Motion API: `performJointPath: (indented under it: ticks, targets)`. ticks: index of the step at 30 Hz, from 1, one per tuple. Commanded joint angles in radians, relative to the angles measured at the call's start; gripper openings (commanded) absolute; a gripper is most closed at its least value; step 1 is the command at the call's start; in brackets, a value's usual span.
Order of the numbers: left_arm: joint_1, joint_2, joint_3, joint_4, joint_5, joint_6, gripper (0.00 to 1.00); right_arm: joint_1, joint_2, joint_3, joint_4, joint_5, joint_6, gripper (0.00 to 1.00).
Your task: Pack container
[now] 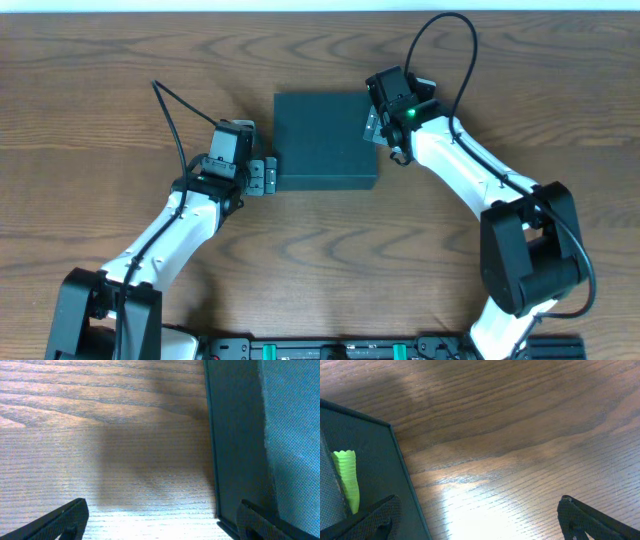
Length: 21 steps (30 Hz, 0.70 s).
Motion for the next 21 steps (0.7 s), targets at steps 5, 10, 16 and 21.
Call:
performJointPath:
  ticks: [5,10,16,21]
  targets:
    - [-0.006,-0.002,0.013,0.019,0.053,0.003,0.96,0.103,0.029,-0.014,-0.024,-0.274,-0.016,0.99]
    - [0.002,-0.002,0.013,0.019,0.045,0.004,0.95,0.103,0.027,-0.014,-0.024,-0.270,-0.016,0.99]
    - [0.002,-0.021,0.013,0.020,0.026,0.034,0.95,0.090,0.013,-0.014,-0.029,-0.267,-0.016,0.99]
    - [0.001,-0.045,0.013,0.023,0.025,0.049,0.95,0.077,-0.015,-0.014,-0.051,-0.265,-0.016,0.99]
